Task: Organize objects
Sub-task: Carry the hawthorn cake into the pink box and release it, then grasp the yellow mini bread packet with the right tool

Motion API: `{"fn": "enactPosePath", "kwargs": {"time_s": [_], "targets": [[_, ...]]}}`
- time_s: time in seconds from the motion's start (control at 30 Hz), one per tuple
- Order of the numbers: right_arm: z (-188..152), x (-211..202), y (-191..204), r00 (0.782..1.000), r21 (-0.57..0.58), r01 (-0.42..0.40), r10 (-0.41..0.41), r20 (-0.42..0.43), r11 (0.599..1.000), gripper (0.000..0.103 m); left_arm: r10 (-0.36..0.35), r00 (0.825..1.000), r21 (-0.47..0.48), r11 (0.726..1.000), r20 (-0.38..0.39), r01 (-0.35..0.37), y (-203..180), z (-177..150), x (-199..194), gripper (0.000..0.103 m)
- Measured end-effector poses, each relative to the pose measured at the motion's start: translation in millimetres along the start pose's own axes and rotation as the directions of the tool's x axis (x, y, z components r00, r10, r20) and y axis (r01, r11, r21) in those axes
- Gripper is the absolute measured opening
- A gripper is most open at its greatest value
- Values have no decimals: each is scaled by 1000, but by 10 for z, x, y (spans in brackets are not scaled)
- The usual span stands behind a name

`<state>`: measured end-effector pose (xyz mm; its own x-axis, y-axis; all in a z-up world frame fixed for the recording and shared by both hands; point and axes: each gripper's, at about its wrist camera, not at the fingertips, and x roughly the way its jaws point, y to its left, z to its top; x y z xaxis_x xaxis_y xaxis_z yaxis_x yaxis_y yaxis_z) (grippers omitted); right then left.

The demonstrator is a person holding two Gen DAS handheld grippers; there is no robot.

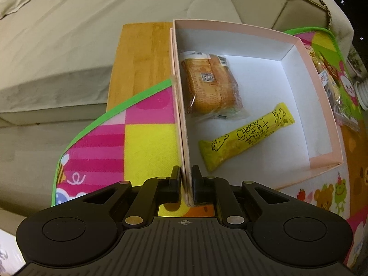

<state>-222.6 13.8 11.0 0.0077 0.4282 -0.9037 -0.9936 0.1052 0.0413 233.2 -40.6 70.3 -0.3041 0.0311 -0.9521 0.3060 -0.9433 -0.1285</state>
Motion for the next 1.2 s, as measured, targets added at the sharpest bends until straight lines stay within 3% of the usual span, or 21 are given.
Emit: {"fn": "enactPosePath", "kwargs": {"time_s": [0.23,0.37,0.47,0.57,0.77,0.97,1.07,1.2], "targets": [[148,304,320,998,40,-33,36,-58,999,35,-23,1000,46,999,-8,24,18,6,7,13],[416,484,460,1000,80,-5,7,-27,997,36,-28,1000,53,998,-12,29,13,8,7,13],[640,630,485,999,124,34,-36,17,992,51,-33,999,72,997,-14,34,8,4,0,13],[691,720,393,996,191,78,-83,18,979,54,-37,999,79,996,-11,38,15,-5,2,13],[159,653,35,991,236,132,-126,-39,963,56,-31,999,98,995,-12,32,-10,-4,-2,12],[-594,563,-617,961,325,268,-226,-161,907,56,-22,1000,127,992,-15,24,-36,-8,-12,11],[-796,543,-931,950,390,302,-241,-198,870,56,-2,1000,135,991,-21,5,-61,0,-17,10],[-872,586,-1293,952,410,301,-242,-189,861,62,26,1000,167,986,-12,-23,-111,-6,-41,9]]}}
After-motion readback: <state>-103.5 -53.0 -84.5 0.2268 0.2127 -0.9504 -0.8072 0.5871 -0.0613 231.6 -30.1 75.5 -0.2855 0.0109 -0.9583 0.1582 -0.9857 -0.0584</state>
